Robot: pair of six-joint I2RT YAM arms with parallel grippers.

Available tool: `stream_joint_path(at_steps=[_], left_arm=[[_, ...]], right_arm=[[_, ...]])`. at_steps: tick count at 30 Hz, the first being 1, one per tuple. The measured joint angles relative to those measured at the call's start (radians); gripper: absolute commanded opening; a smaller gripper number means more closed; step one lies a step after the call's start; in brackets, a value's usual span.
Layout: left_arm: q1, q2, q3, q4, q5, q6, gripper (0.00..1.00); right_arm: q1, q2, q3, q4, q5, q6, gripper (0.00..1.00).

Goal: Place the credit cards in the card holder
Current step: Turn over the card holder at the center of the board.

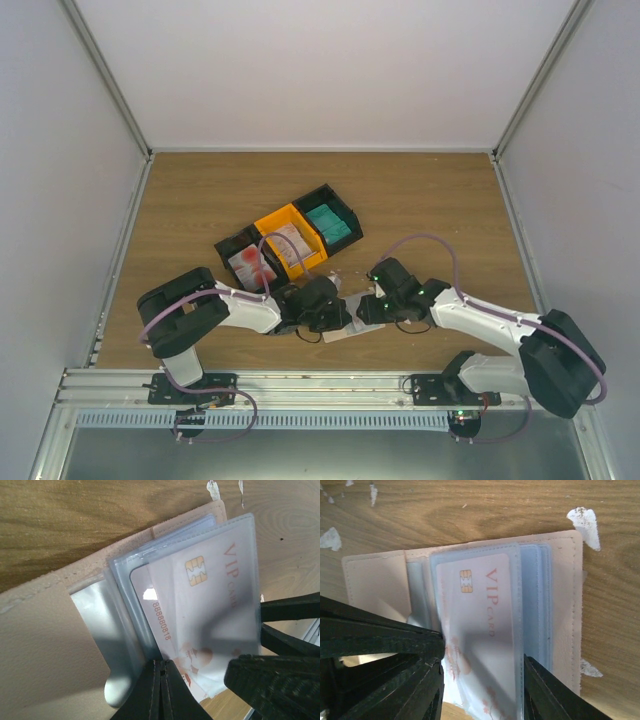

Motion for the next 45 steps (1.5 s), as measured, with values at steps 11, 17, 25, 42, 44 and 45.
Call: stream_joint_path(at_steps=[11, 17, 25, 42, 44, 45], left_arm=[[0.004, -0.002, 0.005, -0.011, 0.0, 0.006, 0.1], [0.005, -0.066, 0.024, -0.153, -0.078, 0.046, 0.24], [0.026, -0.243, 0.085, -0.468, -0.313, 0.059, 0.38], [0.264, -0.683, 0.093, -0.641, -0.375, 0.296, 0.72], [0.29, -0.684, 0.093, -0.64, -0.333, 0.336, 0.73], [0.303, -0.682, 0.093, -0.64, -0.306, 0.355, 0.73]], right_arm=[[-0.001, -0.023, -0.012, 0.063, -0.133, 0.004, 0.37], [-0.001, -0.018, -0.012, 0.087, -0.165, -0.001, 0.43], [0.0, -0.001, 0.009, 0.099, -0.205, -0.035, 0.54], [0.069, 0.025, 0.072, 0.229, -0.382, -0.094, 0.7], [0.064, 0.007, 0.074, 0.224, -0.345, -0.091, 0.69], [0.061, -0.001, 0.08, 0.212, -0.306, -0.087, 0.69]])
